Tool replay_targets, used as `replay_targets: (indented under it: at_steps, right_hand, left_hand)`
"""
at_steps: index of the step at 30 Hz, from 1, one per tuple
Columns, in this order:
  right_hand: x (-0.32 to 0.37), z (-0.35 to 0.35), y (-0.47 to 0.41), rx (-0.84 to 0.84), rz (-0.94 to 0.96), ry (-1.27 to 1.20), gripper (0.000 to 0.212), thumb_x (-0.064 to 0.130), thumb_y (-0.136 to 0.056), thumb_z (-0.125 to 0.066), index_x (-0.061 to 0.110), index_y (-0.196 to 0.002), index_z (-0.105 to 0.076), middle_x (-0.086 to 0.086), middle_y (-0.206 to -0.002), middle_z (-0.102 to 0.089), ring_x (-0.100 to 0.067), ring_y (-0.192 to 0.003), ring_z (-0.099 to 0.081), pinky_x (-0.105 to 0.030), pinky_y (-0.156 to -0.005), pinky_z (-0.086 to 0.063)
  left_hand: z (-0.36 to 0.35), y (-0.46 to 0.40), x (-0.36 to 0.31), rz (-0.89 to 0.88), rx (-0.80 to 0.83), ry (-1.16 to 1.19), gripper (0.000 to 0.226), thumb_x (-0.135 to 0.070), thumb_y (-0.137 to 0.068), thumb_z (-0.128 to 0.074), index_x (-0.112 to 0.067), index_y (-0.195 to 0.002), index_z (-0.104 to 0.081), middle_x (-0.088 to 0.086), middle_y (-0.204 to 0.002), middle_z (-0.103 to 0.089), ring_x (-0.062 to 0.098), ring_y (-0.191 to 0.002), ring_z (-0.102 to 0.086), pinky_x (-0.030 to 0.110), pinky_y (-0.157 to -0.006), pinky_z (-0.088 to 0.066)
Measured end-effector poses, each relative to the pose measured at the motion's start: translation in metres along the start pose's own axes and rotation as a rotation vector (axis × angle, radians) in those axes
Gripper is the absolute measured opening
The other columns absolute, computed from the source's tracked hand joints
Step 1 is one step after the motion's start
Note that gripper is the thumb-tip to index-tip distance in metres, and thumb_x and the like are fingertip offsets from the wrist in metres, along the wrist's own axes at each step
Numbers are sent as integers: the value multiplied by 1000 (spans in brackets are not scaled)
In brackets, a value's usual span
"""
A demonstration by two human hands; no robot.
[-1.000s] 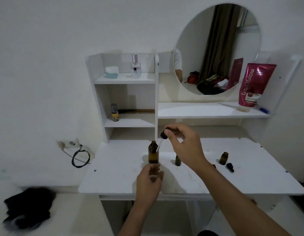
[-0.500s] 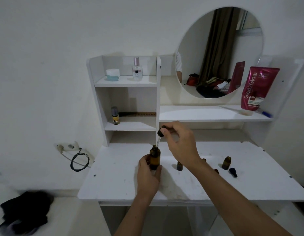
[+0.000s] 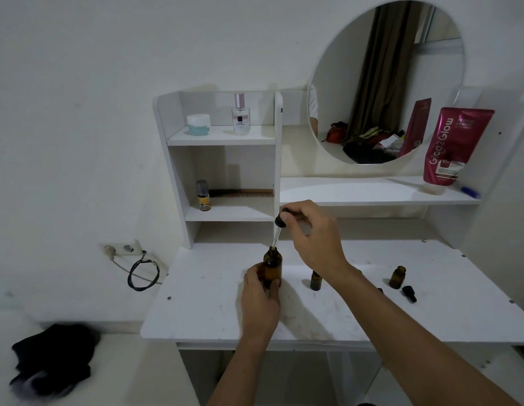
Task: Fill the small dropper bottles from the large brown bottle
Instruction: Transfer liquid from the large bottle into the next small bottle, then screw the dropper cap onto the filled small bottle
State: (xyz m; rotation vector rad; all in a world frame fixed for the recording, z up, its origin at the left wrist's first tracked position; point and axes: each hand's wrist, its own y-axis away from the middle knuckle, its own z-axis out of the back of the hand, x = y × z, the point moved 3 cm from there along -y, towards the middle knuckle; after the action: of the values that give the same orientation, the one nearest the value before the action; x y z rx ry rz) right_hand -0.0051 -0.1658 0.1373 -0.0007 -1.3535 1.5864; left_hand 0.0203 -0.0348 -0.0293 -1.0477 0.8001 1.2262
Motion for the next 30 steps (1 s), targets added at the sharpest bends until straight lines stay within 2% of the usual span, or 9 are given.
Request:
replay_targets:
  at_steps: [4,11,14,17,19,21,26,28,30]
  right_hand:
    - [-4,-1,5,13,10,30,10,11,-97,-68,9,-105,-72,4,-97,-70,-6,-90,-67,-10,-85,-51]
    - [-15,-15,10,126,-84,18,11,17,-97,-68,14,-106,-73,6,-98,-73,-4,-91,-68,-15,-85,-54]
    - [-22,-23,14,214,-134,48,16,21,-98,-68,15,-111,-73,5,-101,-74,-5,-93,-68,-24,-89,-58]
    - [-26,-24,24,265,-209,66,30,27,-98,-66,18,-127,-68,7,-112,-73,-7,-101,-66,-28,-96,-57]
    - [-25,-17,34,236,-235,60,35,27,-99,-65,20,-134,-63,9,-116,-69,-6,-105,-64,-27,-98,-55]
    - [-23,-2,47,159,-238,48,34,26,-99,-66,21,-133,-63,10,-116,-69,-5,-105,-64,-23,-96,-55]
    - [-30,57,89,-18,-294,52,27,19,-96,-69,21,-123,-69,14,-107,-70,-5,-100,-67,-17,-85,-56]
    - [-41,85,106,-102,-395,29,21,14,-95,-70,22,-115,-71,15,-102,-69,-2,-95,-66,-14,-74,-56]
    - [-56,109,123,-190,-505,48,18,13,-95,-71,24,-109,-72,14,-99,-71,4,-88,-66,-12,-72,-55]
  left_hand:
    - [0,0,1,8,-1,-25,38,-23,-97,-66,-32,-130,-48,-21,-115,-55,3,-104,-59,16,-90,-44]
    - [2,3,-2,9,-3,-52,38,-24,-98,-65,-31,-131,-48,-21,-116,-55,1,-102,-57,6,-82,-38]
    - [2,4,-1,22,-10,-57,39,-25,-98,-66,-30,-133,-49,-21,-117,-55,3,-106,-58,14,-92,-43]
    - [2,4,0,21,-23,-76,40,-28,-97,-66,-30,-134,-49,-20,-118,-56,7,-109,-60,27,-100,-49]
    - [2,5,0,15,-38,-70,42,-28,-97,-66,-31,-135,-49,-15,-126,-58,12,-115,-62,35,-104,-52]
    - [3,7,-3,8,-62,-69,45,-26,-96,-67,-28,-137,-48,-8,-135,-55,16,-118,-60,35,-103,-52]
    - [9,18,-13,-2,-155,-7,53,-17,-92,-72,-22,-137,-44,-1,-138,-46,14,-118,-53,22,-92,-52]
    - [11,24,-19,-46,-200,18,49,-13,-91,-72,-18,-133,-46,0,-131,-47,13,-112,-53,13,-85,-47]
    - [8,32,-27,-94,-244,35,45,-10,-90,-73,-19,-126,-48,-2,-124,-49,10,-102,-54,8,-77,-43]
